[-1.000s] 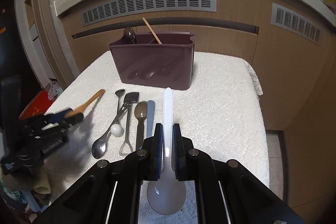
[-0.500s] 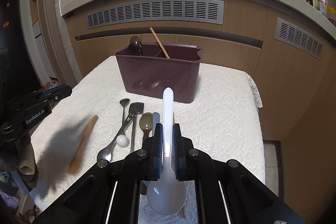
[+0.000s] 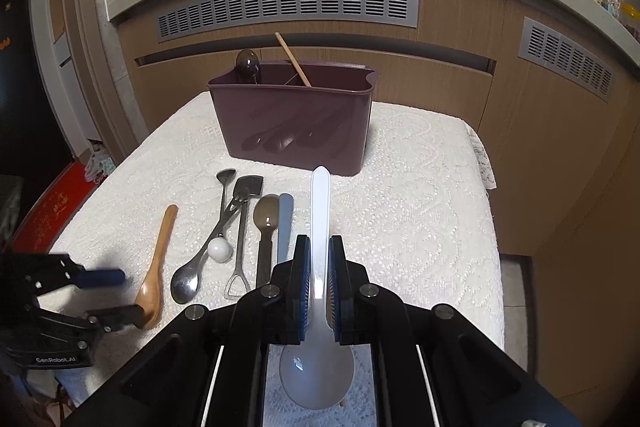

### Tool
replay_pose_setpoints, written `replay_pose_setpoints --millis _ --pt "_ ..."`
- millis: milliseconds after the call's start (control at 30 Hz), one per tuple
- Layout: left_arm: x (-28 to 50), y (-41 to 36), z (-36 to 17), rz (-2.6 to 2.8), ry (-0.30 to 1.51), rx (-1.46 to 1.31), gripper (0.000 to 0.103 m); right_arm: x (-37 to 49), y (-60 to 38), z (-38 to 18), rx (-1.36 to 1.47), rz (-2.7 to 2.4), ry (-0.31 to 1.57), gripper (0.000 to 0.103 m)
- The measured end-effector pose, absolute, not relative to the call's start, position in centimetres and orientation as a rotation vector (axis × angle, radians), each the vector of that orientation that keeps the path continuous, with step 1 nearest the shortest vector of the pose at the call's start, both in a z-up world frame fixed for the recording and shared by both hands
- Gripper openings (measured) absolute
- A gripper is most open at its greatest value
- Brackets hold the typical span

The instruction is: Organize utensils

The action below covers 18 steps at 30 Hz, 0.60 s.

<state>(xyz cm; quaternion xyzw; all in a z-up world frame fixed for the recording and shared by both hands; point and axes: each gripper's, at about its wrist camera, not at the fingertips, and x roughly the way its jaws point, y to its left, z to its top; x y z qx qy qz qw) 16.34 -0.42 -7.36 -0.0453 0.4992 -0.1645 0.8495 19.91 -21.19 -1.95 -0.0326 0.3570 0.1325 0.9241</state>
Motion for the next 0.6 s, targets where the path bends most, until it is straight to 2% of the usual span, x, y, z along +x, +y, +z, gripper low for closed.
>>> replay_pose_setpoints --millis 100,300,367,400,433,533,600 --pt "18.0 -1.6 -7.8 -0.300 1.095 -0.110 0.049 19.7 -21.4 -2.0 -0.060 0.274 0.735 0.008" --pt "20.7 -4.3 -8.0 -0.262 1.091 0.061 0.048 19.0 -21.6 -1.9 -0.076 0.266 0.717 0.008" --pt "20.7 -5.0 -7.9 -0.277 1.071 0.091 0.038 18.9 -21.6 -1.9 -0.078 0.262 0.711 0.008" --pt "20.4 -5.2 -7.9 -0.301 1.052 0.100 0.027 18.8 -21.5 -1.9 -0.083 0.259 0.706 0.008" --pt "19.9 -5.3 -7.9 -0.315 1.036 0.102 0.019 18.7 -21.4 -1.8 -0.086 0.258 0.702 0.008" --pt "18.5 -4.5 -7.7 -0.343 1.000 0.060 0.012 18.4 -21.1 -1.8 -0.073 0.281 0.701 0.008" --pt "18.0 -3.6 -7.6 -0.344 0.994 0.023 0.012 18.4 -21.0 -1.8 -0.068 0.294 0.706 0.008"
